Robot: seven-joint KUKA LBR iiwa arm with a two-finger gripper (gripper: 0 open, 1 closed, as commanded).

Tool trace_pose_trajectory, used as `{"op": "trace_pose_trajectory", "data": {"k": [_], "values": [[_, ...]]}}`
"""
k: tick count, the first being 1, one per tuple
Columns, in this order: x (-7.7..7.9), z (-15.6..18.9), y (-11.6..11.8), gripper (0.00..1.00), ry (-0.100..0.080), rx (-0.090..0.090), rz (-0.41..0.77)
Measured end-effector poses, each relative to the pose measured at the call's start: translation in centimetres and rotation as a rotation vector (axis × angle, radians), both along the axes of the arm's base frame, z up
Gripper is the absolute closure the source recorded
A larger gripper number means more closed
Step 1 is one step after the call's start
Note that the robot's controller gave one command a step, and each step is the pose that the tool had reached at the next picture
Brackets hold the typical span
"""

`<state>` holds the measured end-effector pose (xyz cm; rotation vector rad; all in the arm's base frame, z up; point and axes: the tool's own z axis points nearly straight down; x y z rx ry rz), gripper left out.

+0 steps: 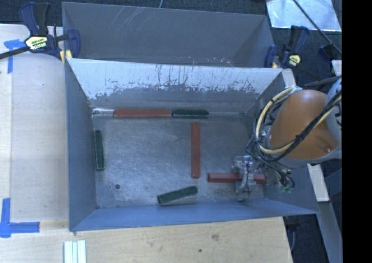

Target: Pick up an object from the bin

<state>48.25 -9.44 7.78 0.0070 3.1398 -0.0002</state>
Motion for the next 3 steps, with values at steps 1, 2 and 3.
{"op": "trace_pose_trajectory", "data": {"k": [1, 2, 3], "values": [[0.0, 0.0, 0.0, 1.00, 0.000, 0.000, 0.000], [0.6, 6.2, -2.2, 1.00, 0.004, 0.001, 0.025], [1.7, 14.5, -2.6, 1.00, 0.002, 0.000, 0.021]]}}
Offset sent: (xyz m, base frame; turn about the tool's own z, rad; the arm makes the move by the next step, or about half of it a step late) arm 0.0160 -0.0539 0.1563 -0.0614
